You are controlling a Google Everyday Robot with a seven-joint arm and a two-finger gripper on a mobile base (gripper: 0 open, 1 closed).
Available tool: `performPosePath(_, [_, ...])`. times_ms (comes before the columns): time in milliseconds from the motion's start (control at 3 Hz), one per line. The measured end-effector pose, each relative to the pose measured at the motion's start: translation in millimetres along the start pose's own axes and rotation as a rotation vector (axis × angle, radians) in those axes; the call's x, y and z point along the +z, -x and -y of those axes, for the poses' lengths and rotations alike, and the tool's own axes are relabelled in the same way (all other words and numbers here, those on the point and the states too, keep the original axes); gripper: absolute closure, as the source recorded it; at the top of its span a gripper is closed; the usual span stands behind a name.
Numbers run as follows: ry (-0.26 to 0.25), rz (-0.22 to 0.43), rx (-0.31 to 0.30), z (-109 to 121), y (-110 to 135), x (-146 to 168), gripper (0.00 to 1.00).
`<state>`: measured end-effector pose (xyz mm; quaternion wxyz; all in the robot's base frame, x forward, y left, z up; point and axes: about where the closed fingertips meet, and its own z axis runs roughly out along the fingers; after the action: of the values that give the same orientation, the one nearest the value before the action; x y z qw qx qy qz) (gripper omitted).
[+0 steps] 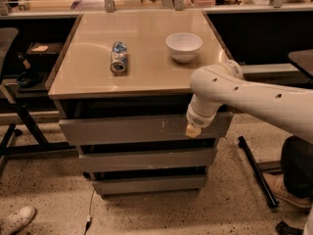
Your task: Open top drawer
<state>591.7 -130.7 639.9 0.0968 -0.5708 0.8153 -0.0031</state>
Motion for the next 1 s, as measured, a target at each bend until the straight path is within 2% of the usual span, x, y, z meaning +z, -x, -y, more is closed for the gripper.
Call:
performPosePath(333, [0.0, 0.0, 0.0, 0.0, 0.0, 0.0, 0.87])
performPosePath(667, [0.0, 0.0, 0.0, -0.1, 0.0, 0.1, 1.0])
performPosePath(1000, [0.0, 0.0, 0.0, 0.6, 0.8, -5.4, 1.0])
